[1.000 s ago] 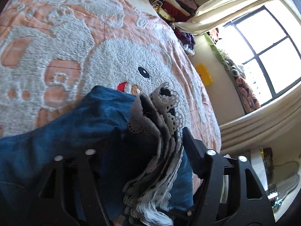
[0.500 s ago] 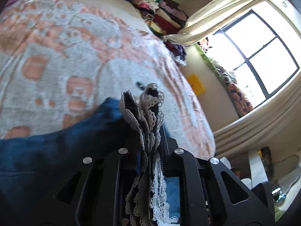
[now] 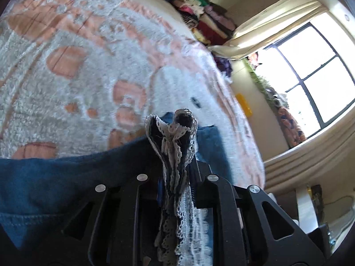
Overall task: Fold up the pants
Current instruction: 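Lay the lace hem flat on the pants and open the left gripper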
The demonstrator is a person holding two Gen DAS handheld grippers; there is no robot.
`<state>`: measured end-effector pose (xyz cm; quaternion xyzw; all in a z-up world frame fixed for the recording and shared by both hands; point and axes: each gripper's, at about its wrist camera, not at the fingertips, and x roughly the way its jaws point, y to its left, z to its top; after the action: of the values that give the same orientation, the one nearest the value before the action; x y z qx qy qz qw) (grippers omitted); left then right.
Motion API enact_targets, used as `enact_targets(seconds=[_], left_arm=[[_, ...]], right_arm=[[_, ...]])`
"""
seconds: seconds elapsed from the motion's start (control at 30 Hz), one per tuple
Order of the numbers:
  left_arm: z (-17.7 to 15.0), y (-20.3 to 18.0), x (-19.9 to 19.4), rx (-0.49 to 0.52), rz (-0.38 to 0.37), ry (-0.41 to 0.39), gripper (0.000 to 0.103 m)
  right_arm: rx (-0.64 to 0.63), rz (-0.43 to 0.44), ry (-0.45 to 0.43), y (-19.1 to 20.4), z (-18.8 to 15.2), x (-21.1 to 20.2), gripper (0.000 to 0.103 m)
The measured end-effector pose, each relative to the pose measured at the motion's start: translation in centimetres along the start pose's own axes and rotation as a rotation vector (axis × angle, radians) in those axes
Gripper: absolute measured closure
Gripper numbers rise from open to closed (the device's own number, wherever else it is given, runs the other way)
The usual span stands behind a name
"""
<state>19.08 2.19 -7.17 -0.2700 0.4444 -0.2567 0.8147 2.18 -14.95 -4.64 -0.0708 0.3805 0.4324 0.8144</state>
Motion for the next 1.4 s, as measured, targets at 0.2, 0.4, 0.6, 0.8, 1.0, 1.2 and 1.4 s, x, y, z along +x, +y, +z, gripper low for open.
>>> enact_targets(seconds=[0.2, 0.4, 0.6, 0.8, 1.0, 1.2, 1.4], left_arm=[[-0.9, -0.2, -1.5, 0.015, 0.029, -0.005, 0.076], [-4.0, -1.8, -4.7, 0.056, 0.029, 0.0, 0.063], [-8.7, -2.5, -6.4, 0.036, 0.035, 0.054, 0.06], [-11.0, -2.9, -4.8, 0.01, 0.094, 0.098, 0.055], [-11.6, -3.4, -4.2, 0.012, 0.14, 0.094, 0.089], [-12.4, -4.8, -5.9, 0.111, 0.231, 0.075, 0.09], [-12.6, -4.5, -5.4, 0.125, 0.27, 0.072, 0.08]], right_arm=[[0.103, -0.089, -0.046, -2.3, -0.7, -3.0, 0.06], [0.156, -0.185, -0.015, -5.0, -1.7, -3.2, 0.06], [0.161, -0.204, 0.014, -5.3, -3.1, -2.2, 0.06], [0.161, -0.195, 0.008, -5.2, -3.5, -2.2, 0.06], [0.182, -0.202, 0.012, -5.5, -4.1, -2.5, 0.059], [0.148, -0.188, -0.024, -4.5, -3.6, -3.4, 0.059], [0.148, -0.241, 0.074, -4.8, -4.4, -1.5, 0.059]])
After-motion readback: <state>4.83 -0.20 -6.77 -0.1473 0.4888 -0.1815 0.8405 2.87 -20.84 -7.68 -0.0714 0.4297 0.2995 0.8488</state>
